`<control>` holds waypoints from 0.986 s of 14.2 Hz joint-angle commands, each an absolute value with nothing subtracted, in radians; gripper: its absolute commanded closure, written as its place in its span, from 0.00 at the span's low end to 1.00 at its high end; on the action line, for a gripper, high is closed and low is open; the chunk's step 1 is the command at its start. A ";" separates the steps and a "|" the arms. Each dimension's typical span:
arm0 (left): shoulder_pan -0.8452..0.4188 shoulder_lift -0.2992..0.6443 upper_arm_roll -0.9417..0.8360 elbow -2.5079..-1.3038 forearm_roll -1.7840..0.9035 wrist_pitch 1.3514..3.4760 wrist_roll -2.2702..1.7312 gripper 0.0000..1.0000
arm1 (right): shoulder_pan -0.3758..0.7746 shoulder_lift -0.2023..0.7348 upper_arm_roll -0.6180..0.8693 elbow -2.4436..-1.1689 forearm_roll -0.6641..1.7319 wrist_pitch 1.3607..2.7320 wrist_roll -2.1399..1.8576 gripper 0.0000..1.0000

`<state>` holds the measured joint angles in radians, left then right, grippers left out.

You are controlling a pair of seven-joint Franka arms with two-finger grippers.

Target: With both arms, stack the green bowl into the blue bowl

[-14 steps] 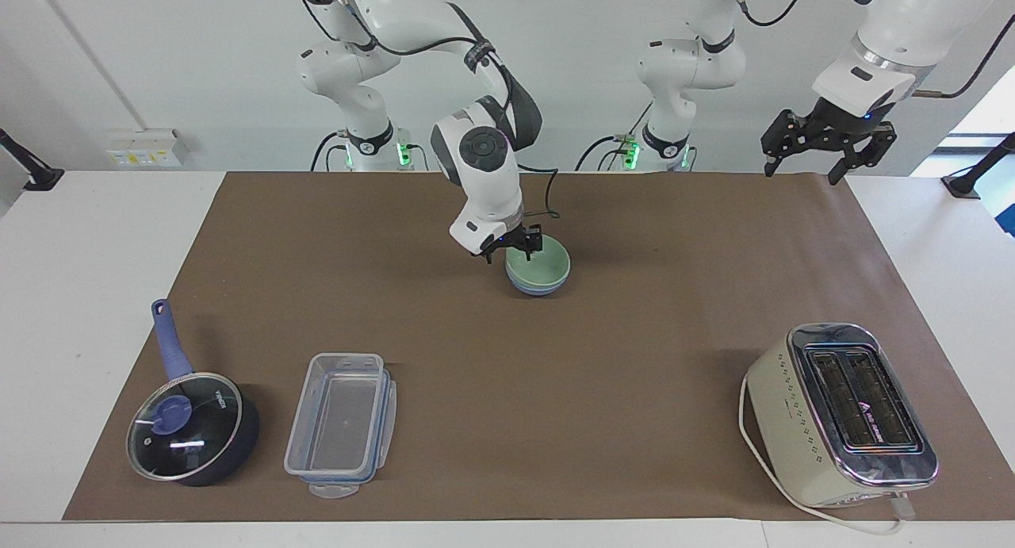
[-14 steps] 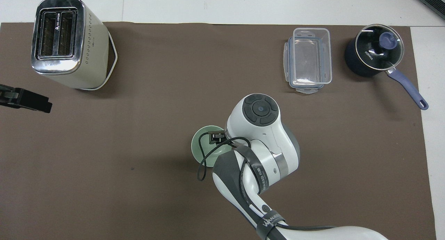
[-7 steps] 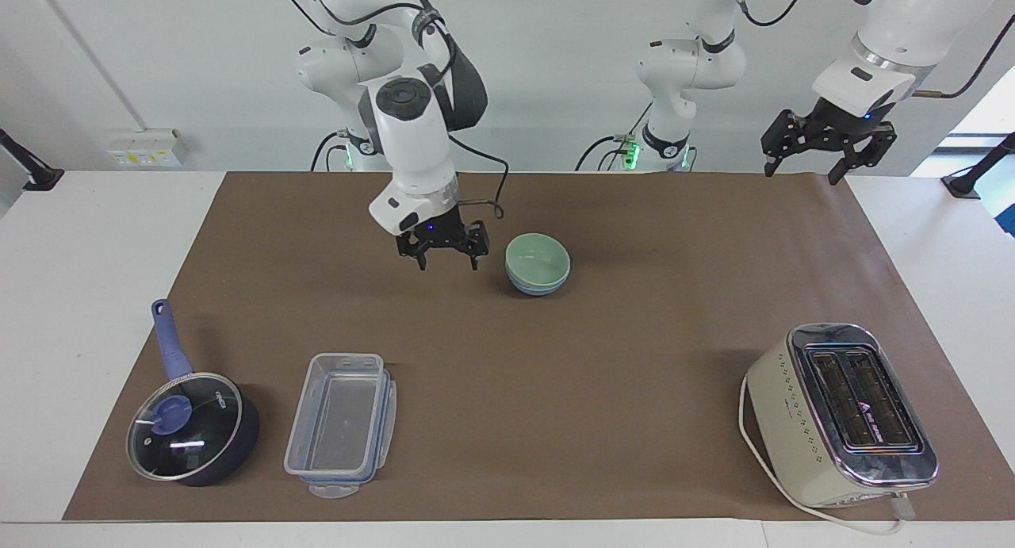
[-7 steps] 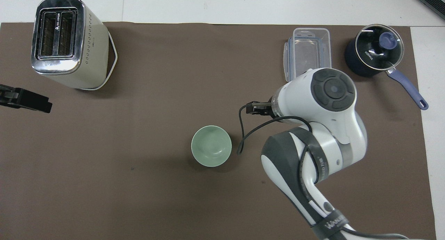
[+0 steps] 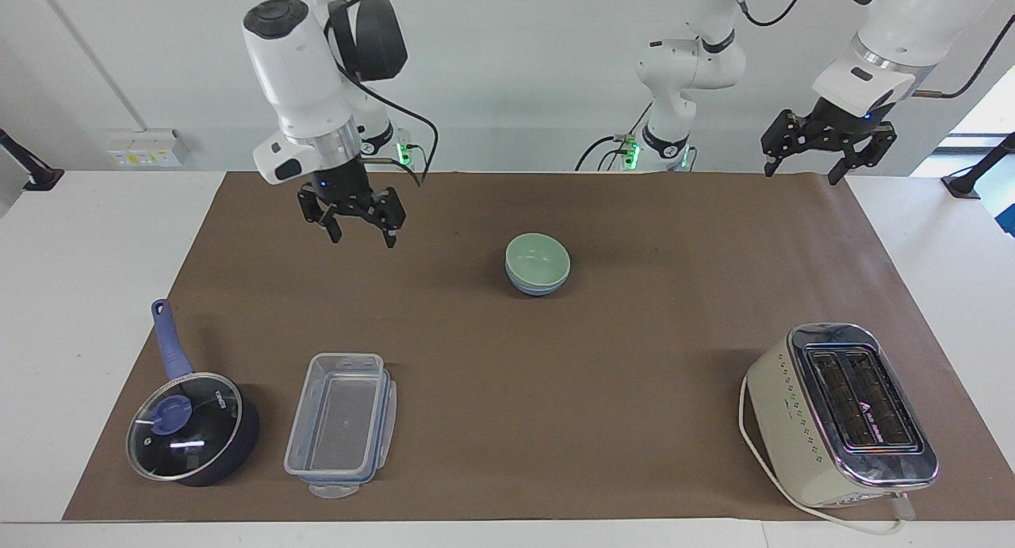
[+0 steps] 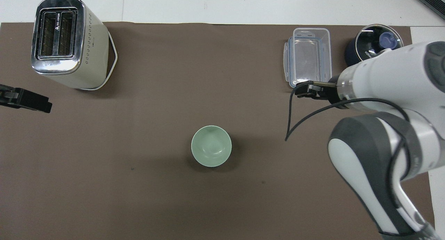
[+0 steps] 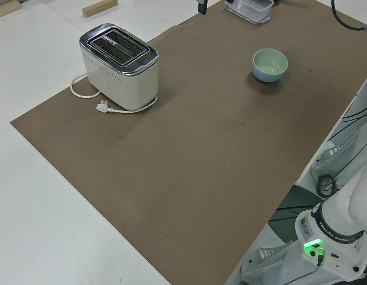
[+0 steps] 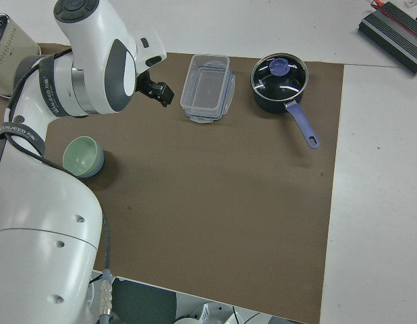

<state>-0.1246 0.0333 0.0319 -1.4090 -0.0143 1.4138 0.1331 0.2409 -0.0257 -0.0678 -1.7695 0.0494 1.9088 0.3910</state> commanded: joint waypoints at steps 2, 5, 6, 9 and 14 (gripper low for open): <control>-0.114 0.006 0.028 -1.439 -0.028 1.408 0.124 0.00 | 0.177 -0.095 -0.064 -1.735 0.003 1.795 0.368 0.00; -0.114 0.006 0.028 -1.439 -0.028 1.408 0.124 0.00 | 0.115 -0.101 -0.084 -1.646 0.003 1.663 0.249 0.00; -0.114 0.006 0.028 -1.439 -0.028 1.408 0.124 0.00 | 0.100 -0.101 -0.095 -1.622 0.003 1.625 0.212 0.00; -0.115 0.006 0.028 -1.439 -0.028 1.408 0.124 0.00 | 0.046 -0.113 -0.104 -1.652 0.005 1.614 0.154 0.00; -0.114 0.006 0.028 -1.439 -0.028 1.408 0.124 0.00 | 0.021 -0.118 -0.104 -1.648 0.003 1.566 0.069 0.00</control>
<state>-0.1246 0.0333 0.0319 -1.4090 -0.0143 1.4137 0.1330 0.0300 -0.1138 -0.1147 -1.6507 0.0147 1.6001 0.1121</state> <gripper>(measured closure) 0.000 0.000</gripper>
